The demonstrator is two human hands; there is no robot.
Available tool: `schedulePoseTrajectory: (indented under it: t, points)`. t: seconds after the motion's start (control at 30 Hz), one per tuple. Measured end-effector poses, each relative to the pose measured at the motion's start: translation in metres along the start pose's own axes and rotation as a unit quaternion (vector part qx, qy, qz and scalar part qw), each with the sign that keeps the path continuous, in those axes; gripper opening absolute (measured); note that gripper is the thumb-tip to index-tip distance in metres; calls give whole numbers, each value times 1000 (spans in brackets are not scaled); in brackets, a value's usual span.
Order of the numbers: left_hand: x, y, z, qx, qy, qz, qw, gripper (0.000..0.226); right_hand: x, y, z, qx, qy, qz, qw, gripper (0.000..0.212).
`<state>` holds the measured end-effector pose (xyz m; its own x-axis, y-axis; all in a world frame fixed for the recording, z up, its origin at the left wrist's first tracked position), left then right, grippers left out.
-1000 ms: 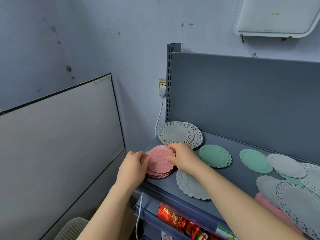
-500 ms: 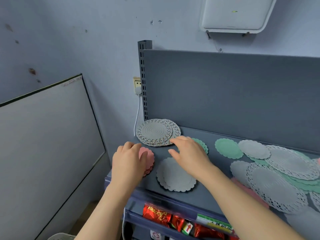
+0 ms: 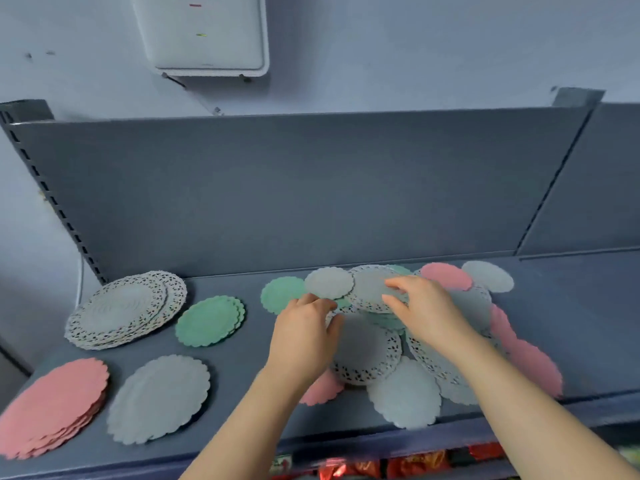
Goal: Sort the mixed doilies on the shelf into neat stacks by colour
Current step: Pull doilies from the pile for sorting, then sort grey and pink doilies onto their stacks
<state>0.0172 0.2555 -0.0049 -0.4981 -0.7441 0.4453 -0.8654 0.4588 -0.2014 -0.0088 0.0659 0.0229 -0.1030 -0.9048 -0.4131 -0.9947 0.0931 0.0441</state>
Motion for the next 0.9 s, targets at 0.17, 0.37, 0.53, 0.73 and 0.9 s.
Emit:
schedulePoseTrajectory:
  t: [0.17, 0.37, 0.53, 0.73, 0.9]
  points:
    - [63, -58, 50, -65, 18, 7, 998, 26, 96, -7, -34, 0, -39, 53, 998, 18]
    - [108, -121, 96, -134, 11, -31, 990, 30, 176, -39, -55, -24, -49, 99, 994, 21]
    - [124, -138, 120, -198, -21, -64, 978, 42, 196, -67, -61, -65, -57, 103, 991, 37]
    - [128, -139, 122, -188, -11, -110, 976, 46, 190, -87, -59, -147, -6, 71, 987, 62]
    - [127, -132, 125, -146, 21, -99, 984, 49, 192, -99, -54, -124, -25, 68, 990, 72]
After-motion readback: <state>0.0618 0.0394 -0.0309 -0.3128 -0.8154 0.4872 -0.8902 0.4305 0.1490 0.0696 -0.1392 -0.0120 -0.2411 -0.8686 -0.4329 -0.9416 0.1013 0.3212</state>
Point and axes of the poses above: each hand's wrist, its own y-axis away from the middle knuckle, its own z-axis out of the palm, x = y × z, the point moved 1 cm from there along -y, towards the middle knuckle, and after that the axes turned 12 degrees about -x, right-handed, at the moved point
